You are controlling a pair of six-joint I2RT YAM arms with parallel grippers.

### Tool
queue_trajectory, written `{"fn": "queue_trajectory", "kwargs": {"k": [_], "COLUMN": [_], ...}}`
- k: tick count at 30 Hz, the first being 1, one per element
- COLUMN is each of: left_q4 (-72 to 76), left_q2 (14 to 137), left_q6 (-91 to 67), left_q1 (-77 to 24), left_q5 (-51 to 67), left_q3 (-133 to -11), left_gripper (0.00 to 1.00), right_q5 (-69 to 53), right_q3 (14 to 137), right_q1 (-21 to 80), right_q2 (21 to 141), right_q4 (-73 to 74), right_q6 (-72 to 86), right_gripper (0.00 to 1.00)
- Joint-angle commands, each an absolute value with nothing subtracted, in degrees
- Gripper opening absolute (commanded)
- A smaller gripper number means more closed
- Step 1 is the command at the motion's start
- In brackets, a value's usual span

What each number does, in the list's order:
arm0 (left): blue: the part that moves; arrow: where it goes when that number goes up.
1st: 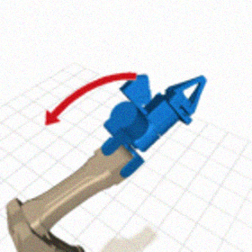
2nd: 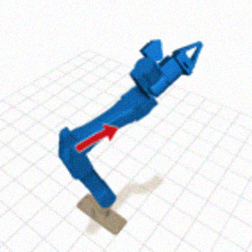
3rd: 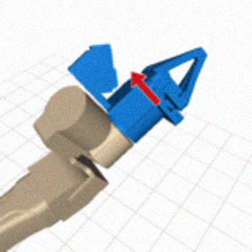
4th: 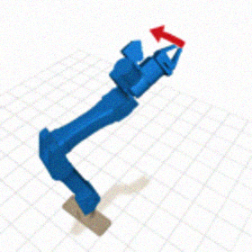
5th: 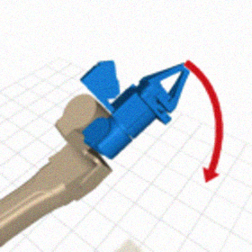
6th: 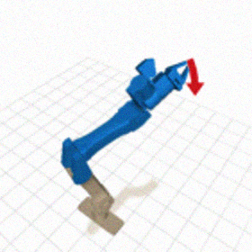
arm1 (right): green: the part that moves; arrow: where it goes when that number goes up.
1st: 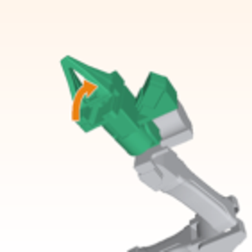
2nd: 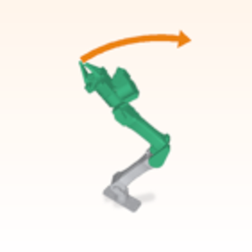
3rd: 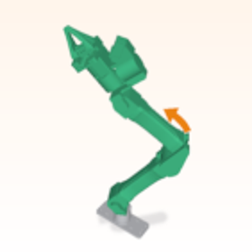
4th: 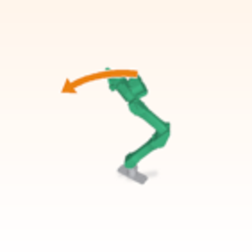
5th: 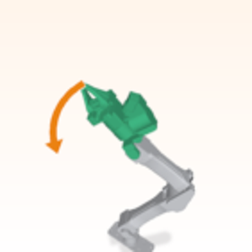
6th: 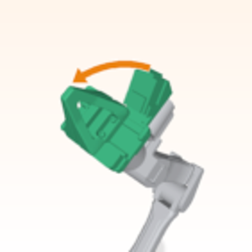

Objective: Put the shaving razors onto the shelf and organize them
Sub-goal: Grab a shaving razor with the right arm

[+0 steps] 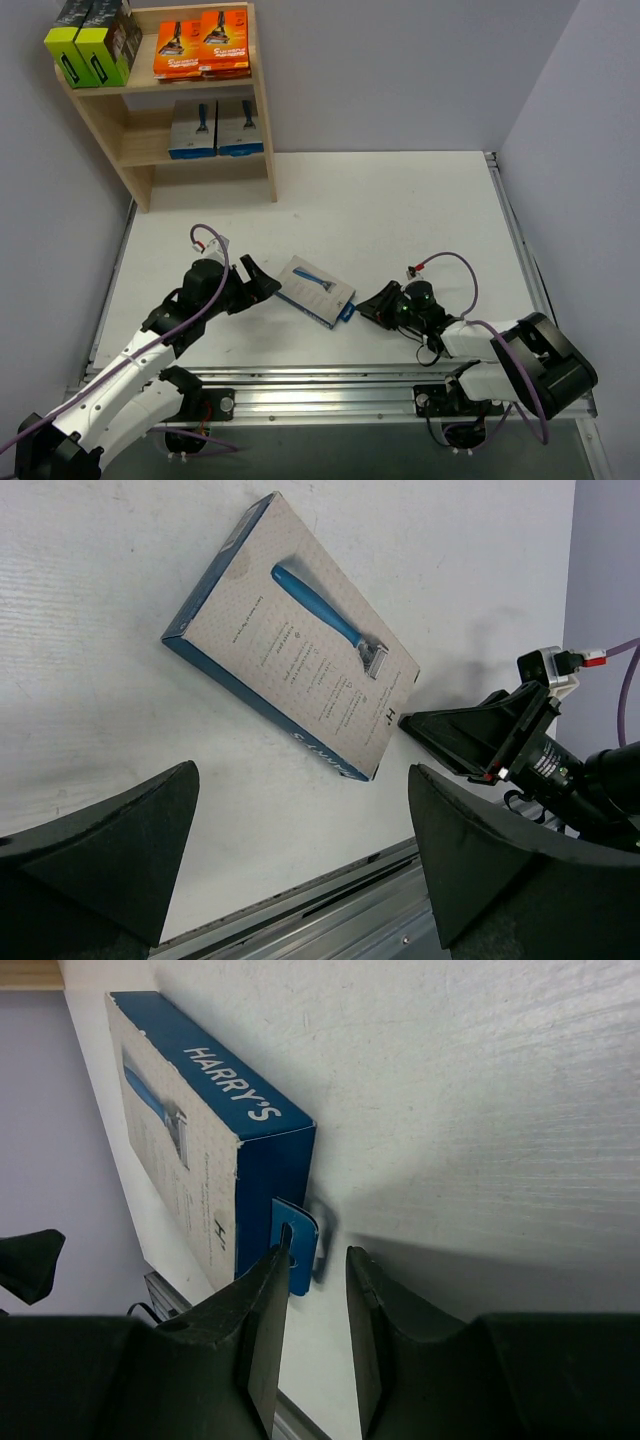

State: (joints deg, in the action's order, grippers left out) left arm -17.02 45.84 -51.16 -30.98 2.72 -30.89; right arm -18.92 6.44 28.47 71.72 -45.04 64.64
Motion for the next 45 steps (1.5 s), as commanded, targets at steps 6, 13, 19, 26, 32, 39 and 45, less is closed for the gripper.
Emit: {"fn": "queue_trajectory", "kwargs": {"k": [6, 13, 19, 26, 32, 39, 45], "left_q4": [-17.58, -16.44, -16.44, -16.08, -14.85, -14.94, -15.03], "left_q2": [44.56, 44.38, 44.12, 44.21, 44.21, 42.54, 41.57], "left_q6": [-49.22, -49.22, -49.31, -49.39, -49.92, -50.19, -50.71], "left_q1": [-28.83, -27.51, -26.90, -26.10, -25.40, -25.22, -25.14], "left_q5": [5.27, 6.50, 7.03, 8.00, 9.40, 9.49, 9.84], "left_q3": [-31.21, -30.24, -30.24, -30.06, -29.18, -28.30, -27.60], "left_gripper": [0.94, 0.94, 0.94, 0.95, 1.00, 0.89, 0.52], "right_q5": [-20.57, -21.79, -23.55, -25.31, -25.58, -25.58, -21.28], "right_q3": [6.42, 6.59, 4.84, 3.25, 2.55, 2.37, 6.23], "right_q1": [28.13, 28.13, 28.30, 28.30, 28.39, 29.00, 35.32], "right_q2": [77.43, 82.08, 89.73, 98.26, 101.95, 100.03, 91.77], "right_q4": [-54.67, -58.18, -69.76, -82.08, -89.99, -92.11, -80.27], "right_q6": [65.13, 65.56, 68.82, 72.24, 74.53, 76.81, 75.24], "right_gripper": [0.25, 0.24, 0.23, 0.17, 0.00, 0.00, 0.00]}}
